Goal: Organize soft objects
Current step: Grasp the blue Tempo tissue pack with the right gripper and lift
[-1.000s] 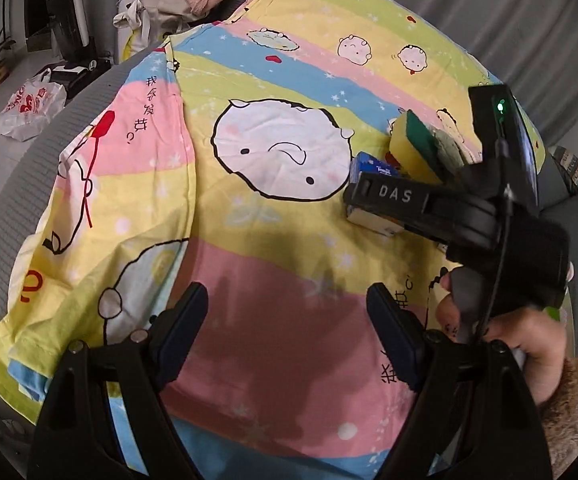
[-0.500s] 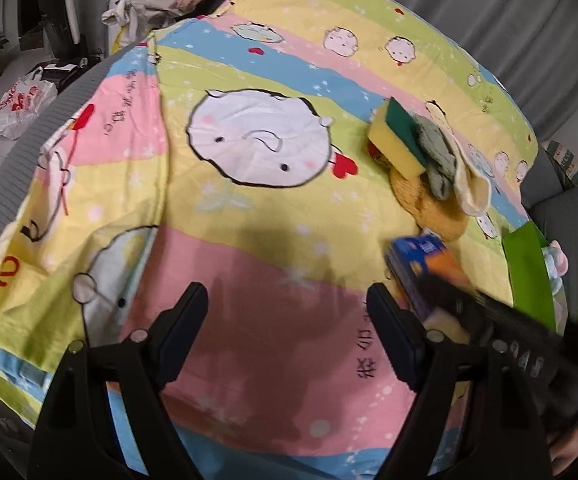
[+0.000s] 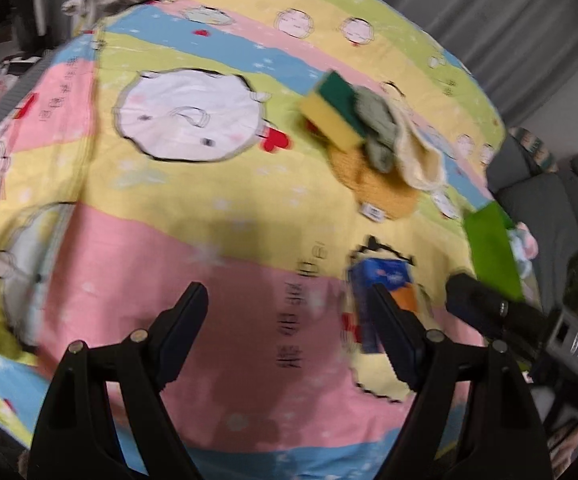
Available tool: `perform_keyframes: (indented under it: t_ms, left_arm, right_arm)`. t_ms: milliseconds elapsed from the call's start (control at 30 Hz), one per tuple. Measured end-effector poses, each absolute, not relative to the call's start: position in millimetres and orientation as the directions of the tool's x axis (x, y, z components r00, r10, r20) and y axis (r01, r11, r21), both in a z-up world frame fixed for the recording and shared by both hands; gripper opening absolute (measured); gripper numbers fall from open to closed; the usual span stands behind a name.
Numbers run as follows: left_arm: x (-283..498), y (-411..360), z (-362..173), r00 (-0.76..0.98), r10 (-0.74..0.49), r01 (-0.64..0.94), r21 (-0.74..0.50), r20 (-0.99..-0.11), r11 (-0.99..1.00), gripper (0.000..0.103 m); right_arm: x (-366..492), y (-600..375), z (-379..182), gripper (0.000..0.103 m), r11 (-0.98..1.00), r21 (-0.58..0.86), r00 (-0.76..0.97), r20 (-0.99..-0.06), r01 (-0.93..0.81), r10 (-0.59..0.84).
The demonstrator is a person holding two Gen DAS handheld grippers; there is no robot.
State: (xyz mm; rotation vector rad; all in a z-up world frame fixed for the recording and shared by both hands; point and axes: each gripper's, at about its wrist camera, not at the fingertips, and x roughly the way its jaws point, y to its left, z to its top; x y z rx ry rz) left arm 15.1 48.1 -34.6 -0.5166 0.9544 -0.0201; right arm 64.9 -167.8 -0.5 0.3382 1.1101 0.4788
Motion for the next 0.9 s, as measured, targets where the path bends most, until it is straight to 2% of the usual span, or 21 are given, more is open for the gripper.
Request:
perform_keyframes:
  t_ms: [100,167,233,333,467,500,600,900]
  left_arm:
    - [21.1,29.4,-41.7,0.558,-0.332,-0.154,-0.487,-0.761,0.860,0.077]
    - [24.3,14.6,-47.0,0.530,-0.380,-0.115,-0.508,-0.758,0.853,0.068]
    - [26.4,-0.7,-49.3,0.516,-0.385,-0.073,-0.487,-0.765,0.870,0.060]
    - [28.5,-16.3,-49.3,0.521,-0.366,-0.036,-0.448,-0.771,0.893,0.051]
    - [33.7,-22.8,-53.5,0.514,-0.391,-0.014,-0.463,-0.764,0.886,0.040]
    - [35.2,-23.8,-55.3,0.512,-0.400,-0.009,-0.470,-0.761,0.882,0.035]
    - [34.9,-23.3,-58.1,0.512,-0.416,-0.010,-0.489,-0.751,0.872,0.034]
    - [37.0,-44.8,-44.0,0.546,-0.372,0.028,-0.427,-0.751,0.904,0.033]
  right_arm:
    - [71.1,-174.8,-4.3,0.067,0.822,0.543,0.362,-0.741,-0.172,0.566]
    - [76.1,-173.2,-11.1,0.048,0.816,0.556,0.341,-0.745,-0.158,0.574]
    - [81.7,-172.1,-18.8,0.037,0.817,0.561,0.329,-0.753,-0.134,0.570]
    - [85.7,-167.6,-27.4,0.037,0.828,0.545,0.312,-0.771,-0.130,0.556]
    - [90.2,-167.0,-41.0,0.037,0.823,0.556,0.274,-0.779,-0.115,0.564]
    - [90.3,-167.2,-46.5,0.037,0.823,0.558,0.259,-0.784,-0.105,0.564]
    - [91.8,-170.5,-53.4,0.037,0.809,0.580,0.255,-0.772,-0.091,0.582]
    - [79.5,-177.2,-39.5,0.038,0.825,0.555,0.331,-0.763,-0.103,0.555]
